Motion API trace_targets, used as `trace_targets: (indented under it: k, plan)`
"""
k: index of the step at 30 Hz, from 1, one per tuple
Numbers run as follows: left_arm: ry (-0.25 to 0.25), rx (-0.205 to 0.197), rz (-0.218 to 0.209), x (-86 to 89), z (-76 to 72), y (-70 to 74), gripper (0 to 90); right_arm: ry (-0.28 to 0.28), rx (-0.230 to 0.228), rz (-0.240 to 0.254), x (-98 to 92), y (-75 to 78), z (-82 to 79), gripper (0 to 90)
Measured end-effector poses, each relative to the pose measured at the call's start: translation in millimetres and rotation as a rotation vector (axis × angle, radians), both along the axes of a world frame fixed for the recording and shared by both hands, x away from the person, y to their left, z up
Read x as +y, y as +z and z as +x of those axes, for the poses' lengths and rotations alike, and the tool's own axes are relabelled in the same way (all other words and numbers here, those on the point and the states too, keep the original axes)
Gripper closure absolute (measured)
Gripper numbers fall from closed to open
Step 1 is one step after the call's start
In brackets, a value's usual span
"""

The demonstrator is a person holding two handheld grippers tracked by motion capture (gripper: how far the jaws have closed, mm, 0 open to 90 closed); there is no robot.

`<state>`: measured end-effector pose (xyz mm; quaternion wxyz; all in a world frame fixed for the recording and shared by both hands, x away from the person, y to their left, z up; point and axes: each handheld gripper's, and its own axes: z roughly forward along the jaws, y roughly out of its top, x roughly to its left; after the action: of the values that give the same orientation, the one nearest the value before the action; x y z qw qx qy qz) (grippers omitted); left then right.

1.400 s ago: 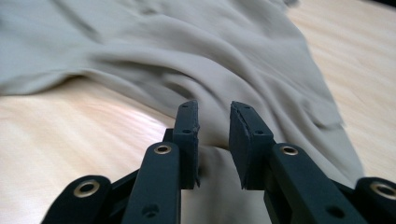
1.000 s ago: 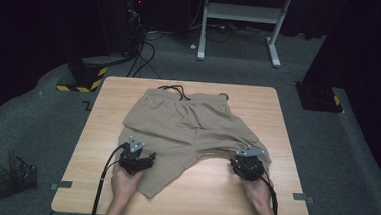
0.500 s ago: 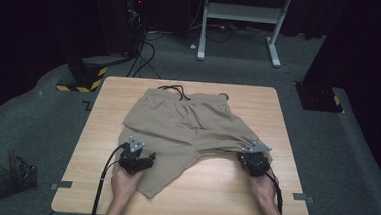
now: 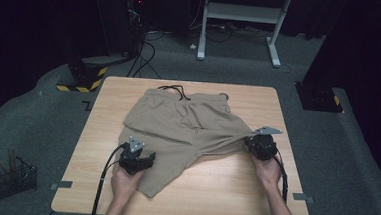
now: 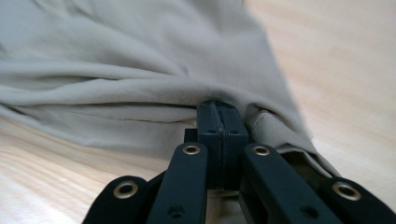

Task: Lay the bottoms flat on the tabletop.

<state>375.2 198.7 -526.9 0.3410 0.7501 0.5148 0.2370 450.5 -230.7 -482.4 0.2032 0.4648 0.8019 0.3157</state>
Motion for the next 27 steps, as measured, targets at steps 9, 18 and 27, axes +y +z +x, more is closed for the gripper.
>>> trace_targets:
  k: [9,18,27]
  plan:
    - [0.001,0.000,-0.001,-0.1,-0.1,0.0,35.1,0.024,0.015,-0.001,2.3,-5.8,-7.4,78.2]
    - [0.001,0.000,-0.001,-0.2,-0.1,0.0,35.1,0.065,-0.017,-0.081,-0.5,-8.9,-41.0,71.2]
    - [0.000,0.000,0.000,-0.2,0.0,0.0,35.1,-0.008,0.001,-0.082,-8.5,-28.7,-21.7,70.4]
